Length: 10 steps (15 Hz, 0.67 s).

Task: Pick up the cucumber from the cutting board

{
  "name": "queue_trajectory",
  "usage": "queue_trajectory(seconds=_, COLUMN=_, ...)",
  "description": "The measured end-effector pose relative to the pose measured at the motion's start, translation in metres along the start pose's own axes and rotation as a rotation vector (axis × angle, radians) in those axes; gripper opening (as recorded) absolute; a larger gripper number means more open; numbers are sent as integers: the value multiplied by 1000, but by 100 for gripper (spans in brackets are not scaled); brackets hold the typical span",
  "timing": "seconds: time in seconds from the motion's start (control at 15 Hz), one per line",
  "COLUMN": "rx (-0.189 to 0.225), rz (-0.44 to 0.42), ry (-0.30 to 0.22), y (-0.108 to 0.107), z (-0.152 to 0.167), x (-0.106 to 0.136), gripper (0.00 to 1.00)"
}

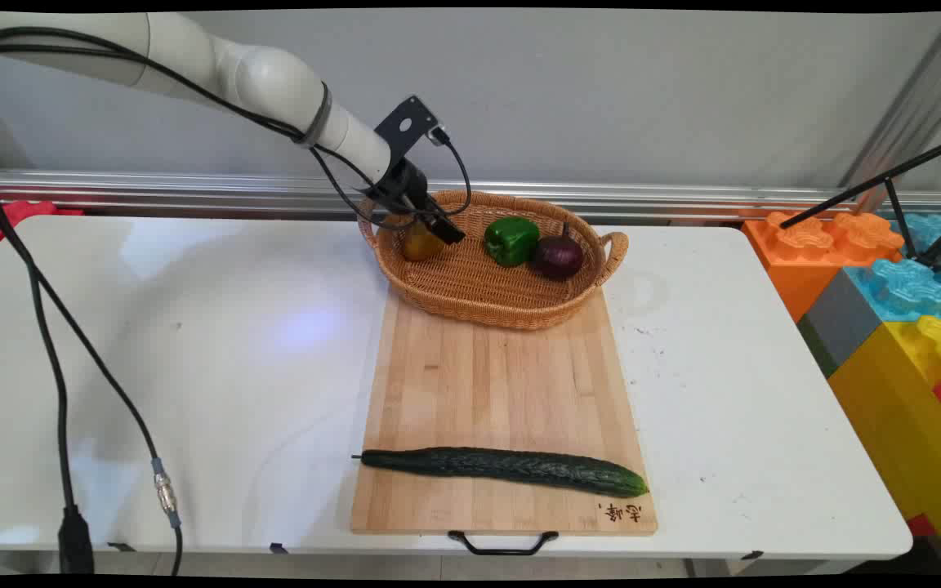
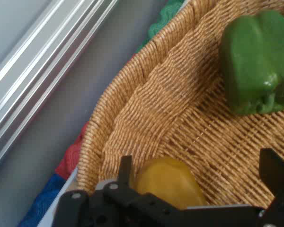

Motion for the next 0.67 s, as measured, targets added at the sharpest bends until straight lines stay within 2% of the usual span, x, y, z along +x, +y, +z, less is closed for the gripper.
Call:
queue_trajectory(seconds=0.4, rx=-18, rz=-3, ry=17, y=0, z=-25, x=10, gripper=100)
queue_trajectory(seconds=0.53, rx=-34, rz=-1, ry=23, y=3, z=-36, x=12, gripper=100)
queue_trajectory(seconds=0.67, rx=-75, rz=4, ry=30, y=13, z=-55, x=16, gripper=100)
